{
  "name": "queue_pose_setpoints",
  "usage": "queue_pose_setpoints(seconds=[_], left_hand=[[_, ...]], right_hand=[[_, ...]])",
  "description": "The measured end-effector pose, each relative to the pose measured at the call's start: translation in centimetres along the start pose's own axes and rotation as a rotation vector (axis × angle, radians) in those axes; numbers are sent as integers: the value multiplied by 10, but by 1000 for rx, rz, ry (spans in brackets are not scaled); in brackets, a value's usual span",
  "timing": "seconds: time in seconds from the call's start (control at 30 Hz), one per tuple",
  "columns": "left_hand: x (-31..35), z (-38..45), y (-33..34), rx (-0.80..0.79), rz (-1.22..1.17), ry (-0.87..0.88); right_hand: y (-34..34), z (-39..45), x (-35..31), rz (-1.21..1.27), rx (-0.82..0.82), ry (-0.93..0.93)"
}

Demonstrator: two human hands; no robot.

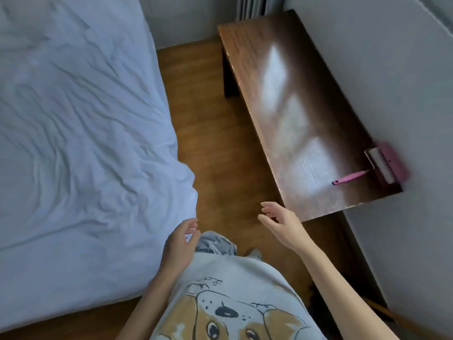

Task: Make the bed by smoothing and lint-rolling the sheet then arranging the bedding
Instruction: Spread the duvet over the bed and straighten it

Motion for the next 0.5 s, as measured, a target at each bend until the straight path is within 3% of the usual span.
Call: queue_pose_setpoints(seconds=[0.23, 0.5], left_hand=[[34, 121, -32, 148, -114, -114], [106, 308, -112, 110, -57, -71]], right_hand=[[-21, 151, -64, -101, -131, -62], [-44, 314, -164, -196, -159, -47]])
Point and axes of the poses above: each hand's wrist, its own z-axis towards the middle knuckle, its own y-axis out of the palm, x = y × z, the point moved 8 cm from there along z, towards the middle knuckle, and after that the axes turned 3 degrees about -z, right-handed, at the moved point
